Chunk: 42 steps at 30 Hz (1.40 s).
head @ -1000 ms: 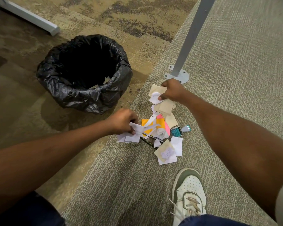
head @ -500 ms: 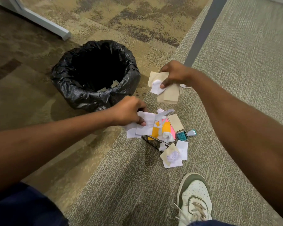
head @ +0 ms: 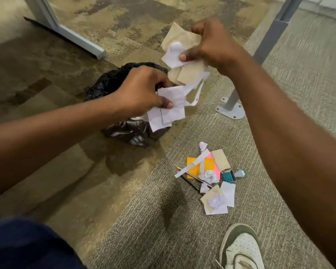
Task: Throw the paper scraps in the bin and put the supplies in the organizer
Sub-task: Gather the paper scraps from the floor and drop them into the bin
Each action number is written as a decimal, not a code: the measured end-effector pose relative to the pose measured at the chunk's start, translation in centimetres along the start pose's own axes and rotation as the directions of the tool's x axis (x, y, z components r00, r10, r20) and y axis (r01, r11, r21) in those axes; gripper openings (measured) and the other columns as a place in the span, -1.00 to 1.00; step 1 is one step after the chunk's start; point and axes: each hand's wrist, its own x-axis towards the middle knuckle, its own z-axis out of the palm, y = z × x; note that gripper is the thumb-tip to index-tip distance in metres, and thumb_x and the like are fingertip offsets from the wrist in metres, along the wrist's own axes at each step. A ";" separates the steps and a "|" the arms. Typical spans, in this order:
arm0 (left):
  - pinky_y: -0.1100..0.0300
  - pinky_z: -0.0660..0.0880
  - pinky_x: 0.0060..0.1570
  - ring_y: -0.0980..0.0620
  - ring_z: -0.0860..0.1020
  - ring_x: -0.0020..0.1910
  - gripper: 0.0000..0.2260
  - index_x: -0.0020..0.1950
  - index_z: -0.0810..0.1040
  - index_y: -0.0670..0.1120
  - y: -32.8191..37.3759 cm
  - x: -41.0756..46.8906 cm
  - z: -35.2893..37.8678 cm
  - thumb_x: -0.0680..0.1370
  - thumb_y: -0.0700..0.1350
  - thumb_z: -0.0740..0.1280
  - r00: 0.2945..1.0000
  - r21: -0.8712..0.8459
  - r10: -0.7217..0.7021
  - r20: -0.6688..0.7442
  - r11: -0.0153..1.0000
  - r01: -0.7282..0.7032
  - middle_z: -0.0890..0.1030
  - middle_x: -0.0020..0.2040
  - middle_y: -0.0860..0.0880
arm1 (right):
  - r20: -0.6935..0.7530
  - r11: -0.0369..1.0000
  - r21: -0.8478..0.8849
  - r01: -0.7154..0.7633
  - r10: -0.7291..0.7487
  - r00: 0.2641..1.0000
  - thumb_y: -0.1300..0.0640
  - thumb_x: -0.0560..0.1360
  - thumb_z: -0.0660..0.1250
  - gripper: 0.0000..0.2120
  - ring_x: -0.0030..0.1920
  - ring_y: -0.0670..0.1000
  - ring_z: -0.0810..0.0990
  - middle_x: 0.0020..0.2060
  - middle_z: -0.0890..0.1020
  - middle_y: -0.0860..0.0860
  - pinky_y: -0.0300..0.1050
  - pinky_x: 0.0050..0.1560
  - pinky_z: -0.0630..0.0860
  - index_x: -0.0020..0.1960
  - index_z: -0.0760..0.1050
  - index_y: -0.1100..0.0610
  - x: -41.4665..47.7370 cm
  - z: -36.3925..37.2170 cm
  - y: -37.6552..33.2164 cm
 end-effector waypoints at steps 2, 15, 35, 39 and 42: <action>0.48 0.33 -0.43 0.29 0.43 -0.39 -0.76 -0.10 0.64 -0.03 -1.0 0.3 -1.3 0.28 -0.11 0.58 0.995 0.001 -0.054 -0.083 0.999 0.054 0.50 -0.33 0.21 | -0.104 1.000 -0.015 0.002 -0.003 0.995 0.16 0.18 0.55 -0.79 -0.33 -0.06 0.61 -0.33 0.61 0.02 -0.10 -0.32 0.54 -0.32 0.52 0.12 1.0 1.0 -0.4; 0.10 0.39 -0.30 -0.14 0.57 -0.18 -0.80 -0.03 0.62 -0.03 -9.5 2.2 -1.1 0.39 -0.04 0.51 0.898 0.290 -0.223 -0.379 0.893 0.344 0.59 -0.23 -0.08 | -0.282 0.931 -0.357 -0.075 -0.031 0.959 0.09 0.35 0.43 -0.74 -0.11 0.11 0.57 -0.10 0.62 0.08 -0.01 -0.18 0.50 -0.03 0.50 0.18 2.6 10.9 1.3; 0.00 0.40 -0.40 -0.21 0.44 -0.32 -0.82 -0.13 0.44 -0.21 -12.7 4.1 3.7 0.51 -0.15 0.40 0.950 0.552 -0.205 -0.234 0.776 0.303 0.44 -0.32 -0.16 | 0.327 0.751 -0.608 0.259 -0.060 0.943 0.06 0.64 0.04 -0.71 -0.34 0.11 0.36 -0.32 0.43 0.14 -0.04 -0.29 0.23 -0.17 0.34 0.20 2.0 12.0 3.2; 0.14 0.22 -0.49 -0.12 0.38 -0.39 -0.66 -0.10 0.32 -0.14 -12.1 4.0 3.4 0.43 -0.05 0.47 0.946 0.591 -0.194 -0.258 0.743 0.313 0.34 -0.41 -0.06 | 0.420 0.543 -0.720 0.431 -0.153 0.895 0.06 0.63 0.06 -0.73 0.06 0.20 0.48 -0.12 0.57 0.16 0.06 -0.06 0.44 -0.01 0.44 0.23 1.4 10.4 2.0; 0.12 0.25 -0.48 -0.19 0.48 -0.35 -0.68 0.00 0.32 -0.16 -10.5 3.8 3.3 0.46 -0.06 0.43 0.943 0.598 -0.114 -0.312 0.748 0.288 0.44 -0.32 -0.13 | 0.497 0.312 -0.759 0.571 -0.288 0.818 0.09 0.59 0.02 -0.63 0.37 0.28 0.27 0.01 0.61 0.22 0.16 0.18 0.44 0.11 0.48 0.31 -0.1 8.3 1.2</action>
